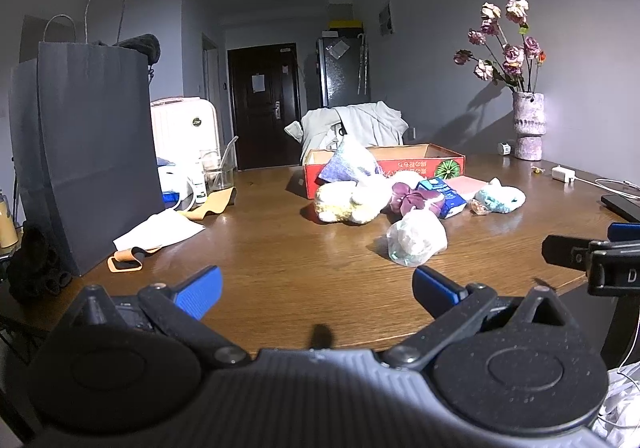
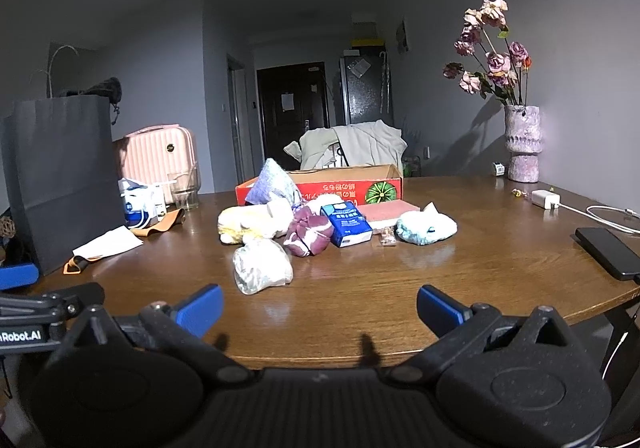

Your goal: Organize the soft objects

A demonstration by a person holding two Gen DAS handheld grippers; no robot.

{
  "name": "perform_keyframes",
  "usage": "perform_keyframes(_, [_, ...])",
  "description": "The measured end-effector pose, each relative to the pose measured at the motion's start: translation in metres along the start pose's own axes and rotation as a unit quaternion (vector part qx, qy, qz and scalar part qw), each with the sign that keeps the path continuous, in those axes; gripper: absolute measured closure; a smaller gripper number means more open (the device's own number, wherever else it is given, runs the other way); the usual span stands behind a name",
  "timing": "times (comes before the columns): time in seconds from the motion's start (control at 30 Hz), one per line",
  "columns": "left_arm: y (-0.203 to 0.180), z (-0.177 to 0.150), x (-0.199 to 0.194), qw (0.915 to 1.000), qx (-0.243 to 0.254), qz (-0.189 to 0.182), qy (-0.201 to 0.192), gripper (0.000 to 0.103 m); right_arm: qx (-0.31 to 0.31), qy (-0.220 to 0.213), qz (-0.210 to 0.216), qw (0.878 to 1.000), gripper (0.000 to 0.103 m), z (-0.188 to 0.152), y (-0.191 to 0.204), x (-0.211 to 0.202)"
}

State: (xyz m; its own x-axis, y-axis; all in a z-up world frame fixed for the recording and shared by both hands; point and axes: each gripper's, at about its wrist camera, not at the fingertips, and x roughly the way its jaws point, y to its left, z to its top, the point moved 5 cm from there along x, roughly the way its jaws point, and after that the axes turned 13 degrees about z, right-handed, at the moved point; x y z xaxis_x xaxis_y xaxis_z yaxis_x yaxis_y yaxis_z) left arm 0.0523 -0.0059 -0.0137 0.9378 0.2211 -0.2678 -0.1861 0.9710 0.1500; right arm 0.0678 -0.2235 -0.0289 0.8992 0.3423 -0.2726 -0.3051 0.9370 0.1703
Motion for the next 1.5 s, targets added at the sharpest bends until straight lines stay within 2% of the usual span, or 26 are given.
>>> perform_keyframes(1.5, [-0.0041,0.002,-0.0041,0.9999,-0.004,-0.011,-0.008,0.0,-0.002,-0.002,0.001,1.0,0.0,-0.0025,0.0007,-0.0024])
